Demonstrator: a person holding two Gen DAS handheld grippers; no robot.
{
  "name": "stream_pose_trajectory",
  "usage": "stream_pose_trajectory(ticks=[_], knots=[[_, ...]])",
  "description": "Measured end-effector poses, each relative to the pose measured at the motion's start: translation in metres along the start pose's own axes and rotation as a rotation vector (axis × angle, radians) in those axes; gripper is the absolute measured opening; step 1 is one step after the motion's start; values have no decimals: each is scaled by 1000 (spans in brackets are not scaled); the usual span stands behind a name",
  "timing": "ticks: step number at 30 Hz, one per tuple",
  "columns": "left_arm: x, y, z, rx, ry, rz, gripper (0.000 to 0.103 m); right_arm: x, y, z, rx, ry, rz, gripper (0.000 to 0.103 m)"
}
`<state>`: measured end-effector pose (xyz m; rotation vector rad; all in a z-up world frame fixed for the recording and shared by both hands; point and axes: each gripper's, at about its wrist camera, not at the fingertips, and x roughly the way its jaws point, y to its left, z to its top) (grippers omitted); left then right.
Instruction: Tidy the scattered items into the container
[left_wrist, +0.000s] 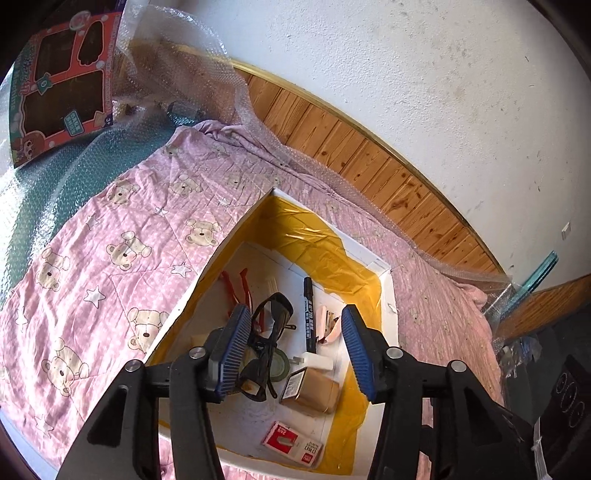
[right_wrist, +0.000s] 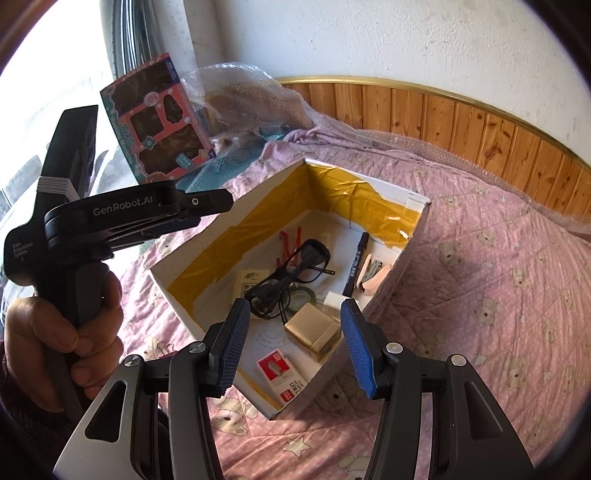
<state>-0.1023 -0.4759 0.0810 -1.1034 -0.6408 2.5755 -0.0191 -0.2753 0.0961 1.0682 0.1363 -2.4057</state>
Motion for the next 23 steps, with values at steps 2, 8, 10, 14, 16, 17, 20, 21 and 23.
stream_pose_trajectory(ticks=[2,8,10,14,16,17,20,21,23], knots=[[-4,-4,-8,6,-1,16,61,-2,3,-1,-40,21,-35,55],[-14,-32,-45,111,51,-6,64,1,4,0,-103,134,-45,56],[-16,-48,-55,173,67,-7,68,5,0,1,-125,158,-62,56],[-20,-56,-67,202,76,12,69,12,-3,7,-202,208,-94,56],[-22,-53,-71,186,73,18,69,17,-4,9,-217,233,-74,56],[-24,-53,-72,183,67,25,69,19,-4,10,-223,242,-63,56],[-34,-54,-72,197,40,10,69,23,1,17,-259,249,-58,56],[-35,-55,-72,200,37,6,69,24,3,19,-273,251,-63,56],[-34,-54,-71,200,39,11,69,27,7,22,-297,257,-75,56]])
